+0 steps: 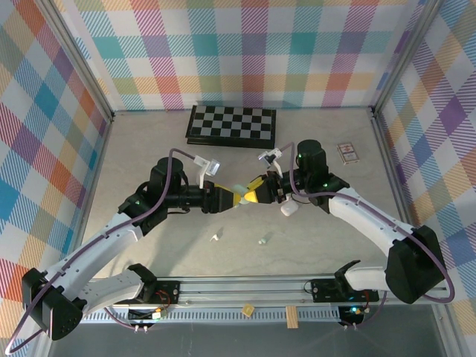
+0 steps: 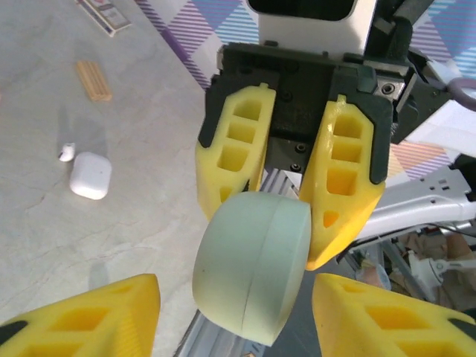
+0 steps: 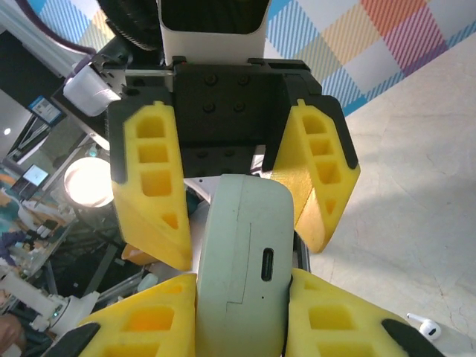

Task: Insert wireless bluetooth earbuds into charging case

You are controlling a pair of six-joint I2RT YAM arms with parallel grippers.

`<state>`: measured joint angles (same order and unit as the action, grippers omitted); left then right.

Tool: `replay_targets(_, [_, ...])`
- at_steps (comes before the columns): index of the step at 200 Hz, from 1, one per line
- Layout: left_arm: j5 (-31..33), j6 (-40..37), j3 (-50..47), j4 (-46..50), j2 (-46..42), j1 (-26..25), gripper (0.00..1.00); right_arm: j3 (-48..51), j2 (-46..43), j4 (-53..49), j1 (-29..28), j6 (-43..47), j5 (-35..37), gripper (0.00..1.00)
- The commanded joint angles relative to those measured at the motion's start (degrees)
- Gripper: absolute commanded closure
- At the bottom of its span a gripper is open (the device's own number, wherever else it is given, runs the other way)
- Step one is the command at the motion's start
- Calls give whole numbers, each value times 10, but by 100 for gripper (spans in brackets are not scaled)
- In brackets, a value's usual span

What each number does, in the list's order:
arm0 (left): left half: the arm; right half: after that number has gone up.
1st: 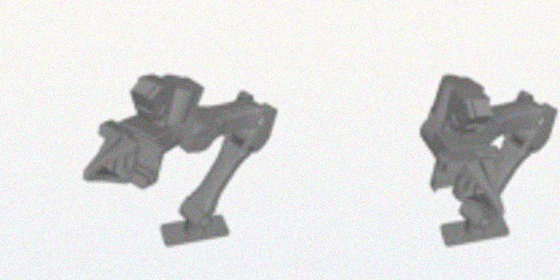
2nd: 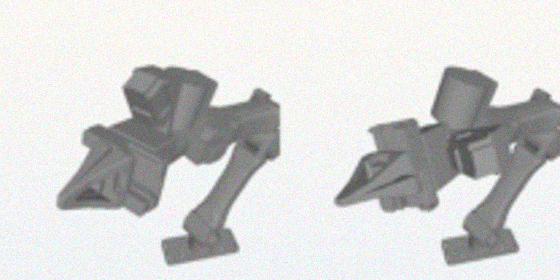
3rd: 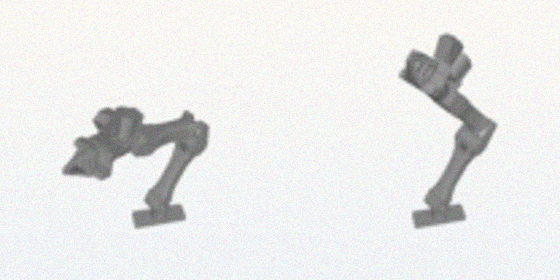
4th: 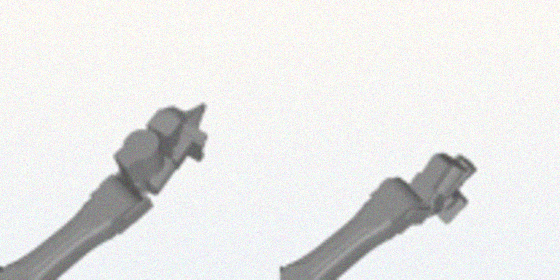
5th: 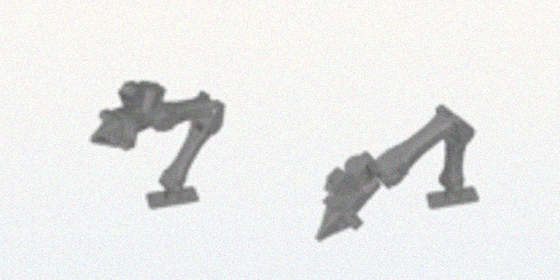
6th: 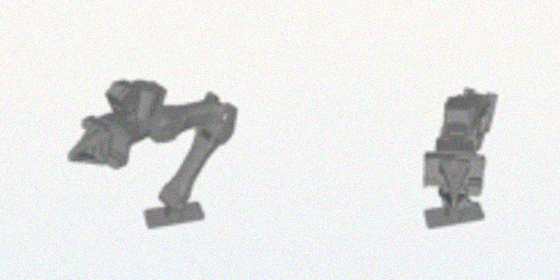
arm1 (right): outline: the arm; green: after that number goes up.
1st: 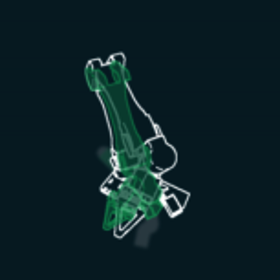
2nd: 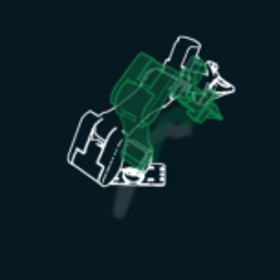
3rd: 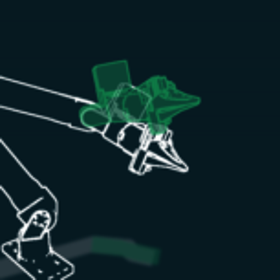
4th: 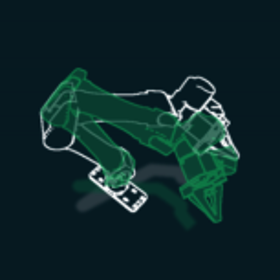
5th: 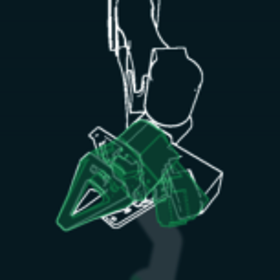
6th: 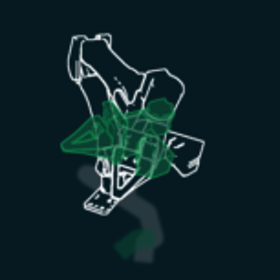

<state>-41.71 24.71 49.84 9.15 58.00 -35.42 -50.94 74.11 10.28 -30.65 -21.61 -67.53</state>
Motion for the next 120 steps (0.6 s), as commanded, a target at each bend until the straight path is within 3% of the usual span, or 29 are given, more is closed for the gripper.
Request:
replay_targets(1, [-45,3,-2,-15,4,5,52,-20,14,-27,1,28,-38,96])
replay_targets(33, [-50,14,-3,-39,8,5,58,-30,31,-38,1,26,-43,95])
replay_targets(51, [-54,25,-2,-53,17,5,72,-35,41,-45,0,26,-43,93])
replay_targets(65, [-54,27,-2,-52,23,5,80,-36,41,-44,0,23,-35,87])
replay_targets(99, [-31,43,-4,-51,19,5,82,-19,31,7,1,-24,20,64])
replay_targets(120, [-9,86,-18,-95,13,5,84,0,30,74,0,-83,53,60])
